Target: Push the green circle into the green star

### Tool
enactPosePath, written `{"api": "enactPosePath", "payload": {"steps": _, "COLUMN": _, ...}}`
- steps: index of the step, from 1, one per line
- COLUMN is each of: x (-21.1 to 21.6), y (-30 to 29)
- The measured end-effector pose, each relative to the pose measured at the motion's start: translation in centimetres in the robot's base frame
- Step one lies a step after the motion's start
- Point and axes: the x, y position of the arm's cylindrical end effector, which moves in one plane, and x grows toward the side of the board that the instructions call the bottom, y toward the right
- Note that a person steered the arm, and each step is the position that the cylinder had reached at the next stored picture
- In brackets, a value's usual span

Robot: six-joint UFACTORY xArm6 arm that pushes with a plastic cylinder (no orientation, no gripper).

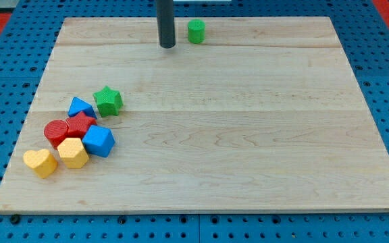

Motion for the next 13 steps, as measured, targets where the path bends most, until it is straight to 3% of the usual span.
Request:
{"api": "enactPosePath", "payload": {"steps": 1, "x": -2.3, "y": -6.7}}
{"api": "enactPosePath", "payload": {"steps": 2, "x": -6.5, "y": -4.7}}
{"api": "enactPosePath", "payload": {"steps": 3, "x": -8.3, "y": 1.3}}
{"api": "enactPosePath", "payload": {"steps": 5, "x": -5.7, "y": 5.9}}
{"api": "enactPosePath", "payload": {"steps": 6, "x": -8.3, "y": 7.2}}
{"api": "enactPosePath", "payload": {"steps": 7, "x": -5.5, "y": 9.0}}
{"api": "enactPosePath", "payload": {"steps": 8, "x": -0.9, "y": 4.5}}
{"api": "enactPosePath", "payload": {"steps": 9, "x": 2.0, "y": 3.7}}
{"api": "enactPosePath", "payload": {"steps": 10, "x": -1.3, "y": 1.2}}
{"api": "enactPosePath", "payload": {"steps": 11, "x": -1.7, "y": 6.3}}
{"api": "enactPosePath", "payload": {"steps": 13, "x": 5.5, "y": 11.8}}
